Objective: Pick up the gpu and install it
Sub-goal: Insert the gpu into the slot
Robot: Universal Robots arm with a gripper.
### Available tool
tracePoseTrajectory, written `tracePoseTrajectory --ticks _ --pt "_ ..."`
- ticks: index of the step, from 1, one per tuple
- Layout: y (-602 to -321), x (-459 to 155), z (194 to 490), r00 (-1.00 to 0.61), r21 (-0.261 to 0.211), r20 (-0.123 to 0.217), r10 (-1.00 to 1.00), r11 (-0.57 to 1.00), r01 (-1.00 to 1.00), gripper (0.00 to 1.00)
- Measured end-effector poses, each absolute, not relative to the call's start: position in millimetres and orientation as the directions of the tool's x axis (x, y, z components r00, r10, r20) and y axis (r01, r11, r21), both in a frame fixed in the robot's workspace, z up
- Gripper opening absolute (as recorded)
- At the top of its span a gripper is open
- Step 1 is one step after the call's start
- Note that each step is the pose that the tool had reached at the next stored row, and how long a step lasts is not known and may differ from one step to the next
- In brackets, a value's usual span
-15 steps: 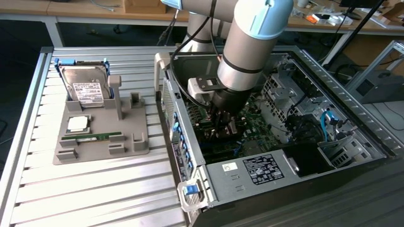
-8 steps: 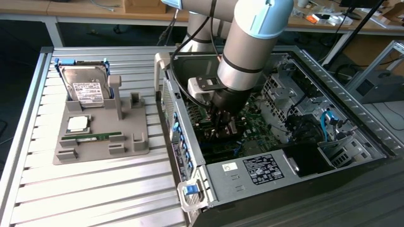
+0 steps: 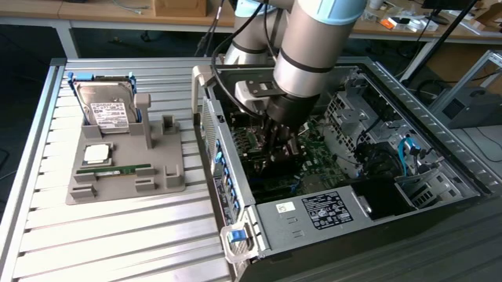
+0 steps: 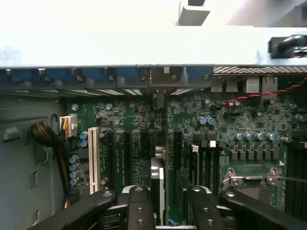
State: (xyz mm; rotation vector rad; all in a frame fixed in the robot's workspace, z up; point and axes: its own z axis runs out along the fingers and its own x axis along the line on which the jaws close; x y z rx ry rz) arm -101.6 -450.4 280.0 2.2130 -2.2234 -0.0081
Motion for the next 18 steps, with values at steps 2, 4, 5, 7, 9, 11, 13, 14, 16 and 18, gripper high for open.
tracePoseTrajectory --ticks 2,4,5,7,9,11,13,14,16,18 --pt "-448 -102 287 -0.005 0.006 0.000 -1.000 0.005 -1.000 0.34" --pt "-447 -102 290 -0.005 0.006 0.000 -1.000 0.005 -1.000 0.26" --pt "-446 -102 290 -0.005 0.006 0.000 -1.000 0.005 -1.000 0.20" --pt "-446 -101 290 -0.005 0.006 0.000 -1.000 0.005 -1.000 0.14" --pt "-446 -96 290 -0.005 0.009 0.000 -1.000 0.005 -1.000 0.11" --pt "-447 -82 290 -0.004 0.018 0.000 -1.000 0.004 -1.000 0.11" --pt "-447 -68 289 -0.004 0.029 0.000 -1.000 0.004 -1.000 0.11" --pt "-447 -63 289 -0.004 0.032 0.000 -1.000 0.004 -0.999 0.11" --pt "-447 -57 289 -0.004 0.036 0.000 -1.000 0.004 -0.999 0.11" --pt "-447 -53 289 -0.004 0.037 0.000 -1.000 0.004 -0.999 0.11"
